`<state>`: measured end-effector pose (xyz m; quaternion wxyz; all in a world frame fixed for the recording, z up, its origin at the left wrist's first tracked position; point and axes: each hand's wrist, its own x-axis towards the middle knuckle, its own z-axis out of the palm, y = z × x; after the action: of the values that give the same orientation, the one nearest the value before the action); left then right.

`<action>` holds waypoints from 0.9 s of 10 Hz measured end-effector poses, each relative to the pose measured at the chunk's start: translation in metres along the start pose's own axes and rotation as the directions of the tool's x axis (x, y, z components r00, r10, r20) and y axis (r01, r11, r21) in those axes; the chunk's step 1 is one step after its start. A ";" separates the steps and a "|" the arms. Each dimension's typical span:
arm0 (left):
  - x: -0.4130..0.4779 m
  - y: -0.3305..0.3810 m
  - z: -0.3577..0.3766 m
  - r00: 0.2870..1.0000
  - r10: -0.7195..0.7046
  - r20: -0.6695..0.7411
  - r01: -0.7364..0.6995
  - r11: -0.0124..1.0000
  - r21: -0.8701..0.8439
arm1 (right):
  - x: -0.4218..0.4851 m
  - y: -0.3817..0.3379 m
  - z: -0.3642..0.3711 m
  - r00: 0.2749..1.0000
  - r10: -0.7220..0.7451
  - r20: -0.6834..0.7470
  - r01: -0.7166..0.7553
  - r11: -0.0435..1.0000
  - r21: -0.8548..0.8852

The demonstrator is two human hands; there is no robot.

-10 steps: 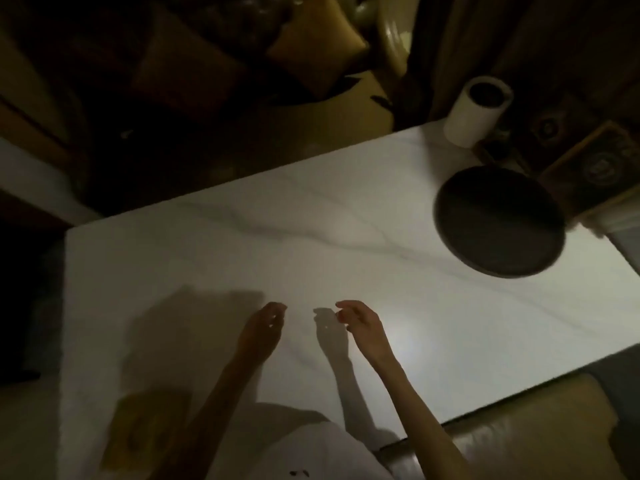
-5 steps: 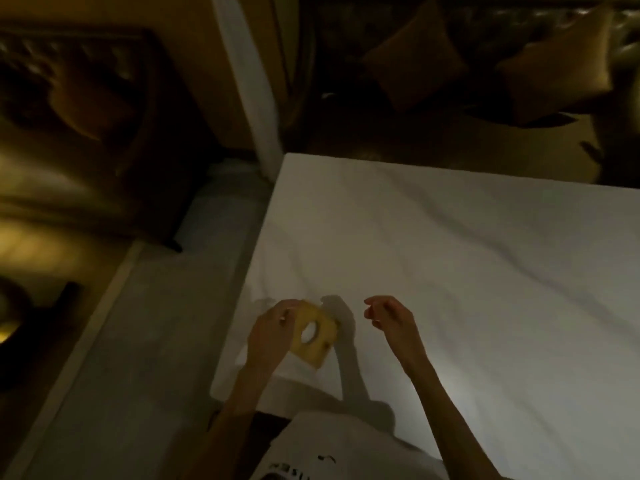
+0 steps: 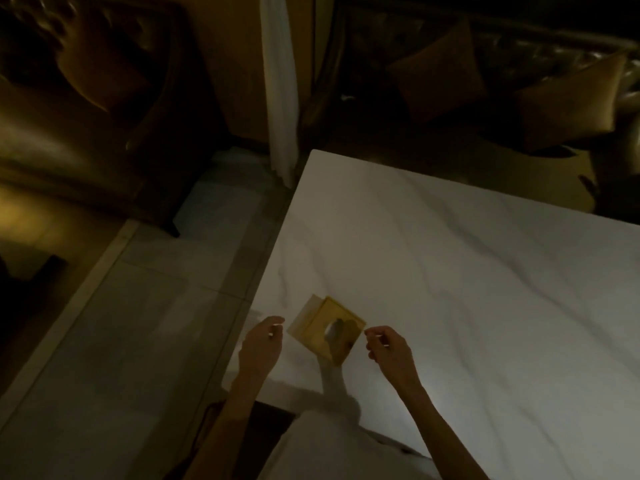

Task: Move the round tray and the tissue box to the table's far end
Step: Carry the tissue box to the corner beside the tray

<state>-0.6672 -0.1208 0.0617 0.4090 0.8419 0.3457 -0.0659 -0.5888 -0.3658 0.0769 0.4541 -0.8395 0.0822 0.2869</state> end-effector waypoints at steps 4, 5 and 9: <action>0.054 0.043 0.057 0.915 -0.093 0.393 0.053 0.992 0.112 | 0.033 0.010 0.052 0.951 0.300 0.078 -0.289 0.948 -0.130; 0.058 0.047 0.062 0.873 -0.120 0.473 0.072 0.990 0.119 | 0.035 0.006 0.062 0.941 0.325 0.090 -0.325 0.945 -0.011; 0.040 0.044 0.108 0.855 -0.356 0.377 0.357 0.931 0.070 | 0.033 -0.004 0.069 0.919 0.390 0.052 -0.390 0.921 -0.003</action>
<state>-0.5905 -0.1975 0.0031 0.4503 0.7335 0.4090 -0.3032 -0.5882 -0.3032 0.0323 0.3932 -0.7969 0.2371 0.3927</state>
